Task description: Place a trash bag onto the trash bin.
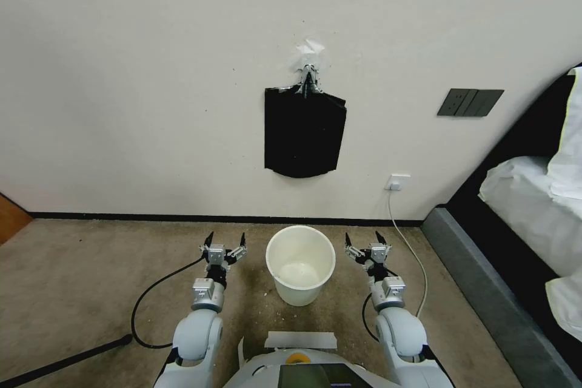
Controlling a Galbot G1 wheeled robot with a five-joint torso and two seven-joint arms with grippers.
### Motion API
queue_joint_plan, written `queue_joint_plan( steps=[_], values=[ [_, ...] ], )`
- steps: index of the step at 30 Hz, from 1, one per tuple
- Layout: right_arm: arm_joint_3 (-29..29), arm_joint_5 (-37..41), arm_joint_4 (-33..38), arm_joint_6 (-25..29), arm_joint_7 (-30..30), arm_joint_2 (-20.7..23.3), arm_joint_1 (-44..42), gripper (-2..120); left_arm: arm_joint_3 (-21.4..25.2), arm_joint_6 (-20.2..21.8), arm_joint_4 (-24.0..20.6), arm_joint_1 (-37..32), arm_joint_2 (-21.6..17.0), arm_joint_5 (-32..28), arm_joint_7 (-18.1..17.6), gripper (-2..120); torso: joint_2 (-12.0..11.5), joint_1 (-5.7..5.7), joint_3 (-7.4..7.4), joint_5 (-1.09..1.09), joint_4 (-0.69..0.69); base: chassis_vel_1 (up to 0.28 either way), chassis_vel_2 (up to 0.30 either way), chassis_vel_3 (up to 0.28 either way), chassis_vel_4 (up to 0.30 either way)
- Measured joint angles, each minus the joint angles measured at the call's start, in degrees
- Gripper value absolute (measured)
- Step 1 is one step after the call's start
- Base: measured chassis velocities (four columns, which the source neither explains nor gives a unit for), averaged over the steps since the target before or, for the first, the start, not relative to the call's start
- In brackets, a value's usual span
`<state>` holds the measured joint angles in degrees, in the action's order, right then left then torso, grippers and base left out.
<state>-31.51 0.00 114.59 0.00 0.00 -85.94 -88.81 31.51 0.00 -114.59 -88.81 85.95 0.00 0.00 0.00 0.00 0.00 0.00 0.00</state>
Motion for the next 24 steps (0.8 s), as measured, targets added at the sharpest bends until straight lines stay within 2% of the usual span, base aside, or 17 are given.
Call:
queue_joint_plan(
  steps=[24],
  values=[
    [0.0,0.0,0.0,0.0,0.0,0.0,0.0,100,0.0,0.0,0.0,0.0,0.0,0.0,0.0,100,0.0,0.0,0.0,0.0,0.0,0.0,0.0,0.0,0.0]
  ],
)
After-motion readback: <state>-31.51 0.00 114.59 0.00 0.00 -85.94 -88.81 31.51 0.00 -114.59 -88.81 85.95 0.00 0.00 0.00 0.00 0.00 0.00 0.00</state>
